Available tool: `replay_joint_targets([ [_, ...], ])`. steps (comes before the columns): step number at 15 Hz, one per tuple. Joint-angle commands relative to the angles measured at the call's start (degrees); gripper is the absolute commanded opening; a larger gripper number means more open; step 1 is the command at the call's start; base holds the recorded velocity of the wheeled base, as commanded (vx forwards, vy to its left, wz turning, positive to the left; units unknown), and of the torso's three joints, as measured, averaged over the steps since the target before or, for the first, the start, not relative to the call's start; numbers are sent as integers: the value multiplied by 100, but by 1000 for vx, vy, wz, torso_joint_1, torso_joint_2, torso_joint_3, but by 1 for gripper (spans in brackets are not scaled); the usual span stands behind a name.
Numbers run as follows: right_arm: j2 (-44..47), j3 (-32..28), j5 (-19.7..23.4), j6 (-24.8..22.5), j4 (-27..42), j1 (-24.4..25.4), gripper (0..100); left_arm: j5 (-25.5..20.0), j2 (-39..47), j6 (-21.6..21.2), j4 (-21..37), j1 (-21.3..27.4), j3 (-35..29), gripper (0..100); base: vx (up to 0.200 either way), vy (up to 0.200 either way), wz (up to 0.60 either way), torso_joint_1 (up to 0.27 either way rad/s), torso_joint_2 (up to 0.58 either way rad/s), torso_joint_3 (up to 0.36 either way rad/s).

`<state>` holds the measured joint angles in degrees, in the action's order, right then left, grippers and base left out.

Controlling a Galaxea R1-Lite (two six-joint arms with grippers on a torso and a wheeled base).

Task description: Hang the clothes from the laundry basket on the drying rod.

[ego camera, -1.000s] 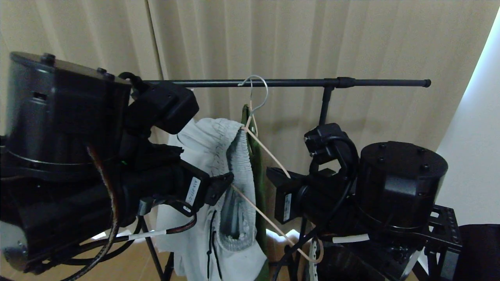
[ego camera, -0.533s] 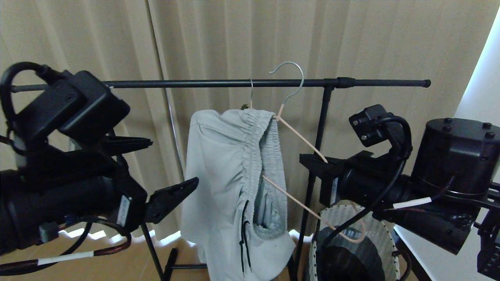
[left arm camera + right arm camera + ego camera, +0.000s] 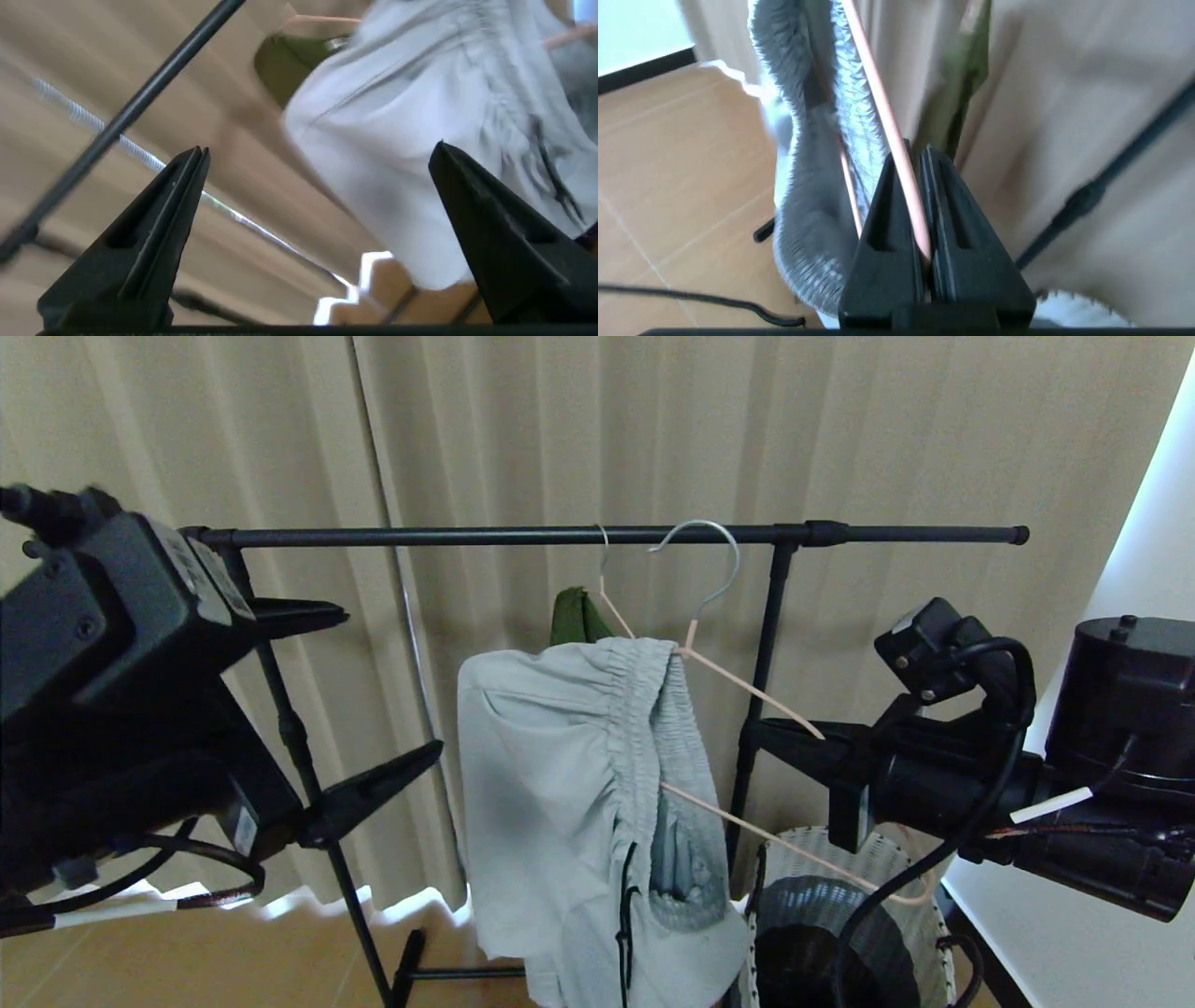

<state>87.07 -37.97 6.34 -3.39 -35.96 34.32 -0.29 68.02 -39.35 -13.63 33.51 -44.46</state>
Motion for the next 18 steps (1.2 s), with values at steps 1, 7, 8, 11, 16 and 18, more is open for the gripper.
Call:
replay_joint_targets([
  [1, 83, 53, 104, -65, -34, -4, 0, -270, 203, -205, -8, 15, 148, 100, 0, 0, 0, 0, 0, 0],
  [7, 109, 124, 1124, -531, -218, -4, 0, -560, 1073, -310, -500, -3, -151, 100, 0, 0, 0, 0, 0, 0],
  [8, 118, 194, 1221, -540, -394, -4, 0, -568, 1143, -310, -588, -3, -168, 100, 0, 0, 0, 0, 0, 0],
  [11, 118, 352, 1405, -549, -710, 5, 0, -568, 1161, -310, -597, 24, -142, 100, 0, 0, 0, 0, 0, 0],
  [16, 109, 572, 1722, -558, -1097, 5, 0, -841, 1125, -301, -597, 24, -116, 100, 0, 0, 0, 0, 0, 0],
  [18, 109, 563, 1730, -558, -1106, 5, 0, -850, 1134, -310, -597, 33, -116, 0, 0, 0, 0, 0, 0, 0],
])
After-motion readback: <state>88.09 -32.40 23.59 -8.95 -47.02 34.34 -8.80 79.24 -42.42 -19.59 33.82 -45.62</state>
